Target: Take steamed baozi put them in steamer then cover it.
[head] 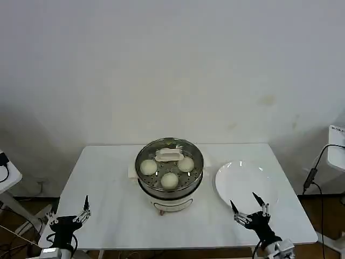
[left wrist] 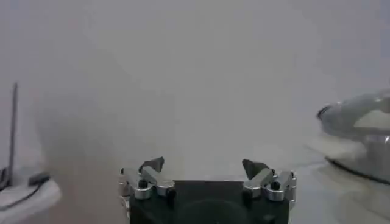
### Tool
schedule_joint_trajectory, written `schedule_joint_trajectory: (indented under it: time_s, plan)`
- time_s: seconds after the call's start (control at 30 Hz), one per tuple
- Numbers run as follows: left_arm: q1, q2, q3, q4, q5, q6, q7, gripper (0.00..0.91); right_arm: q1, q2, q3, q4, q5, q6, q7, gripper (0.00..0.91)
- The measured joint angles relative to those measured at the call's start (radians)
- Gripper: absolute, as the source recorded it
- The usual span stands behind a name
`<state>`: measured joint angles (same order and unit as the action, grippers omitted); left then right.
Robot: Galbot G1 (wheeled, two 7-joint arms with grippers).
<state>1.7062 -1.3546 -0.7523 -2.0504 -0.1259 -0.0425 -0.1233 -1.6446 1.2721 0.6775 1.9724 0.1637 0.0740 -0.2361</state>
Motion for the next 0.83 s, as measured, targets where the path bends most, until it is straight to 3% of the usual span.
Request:
schedule_joint_trajectory:
  time_s: [0.37,0.83]
  plan:
    - [0.055,-0.014,-0.017,0.008,-0.027,-0.018,-0.01,0.907,-0.024,-0.016,-0.017,0.026,0.039,-0.043,-0.002,0.907]
    - [0.103,-0.028,-0.008,0.008,-0.021,-0.021,-0.019,0.907,-0.064,-0.045,-0.057,0.061,0.096,-0.067,0.041,0.907]
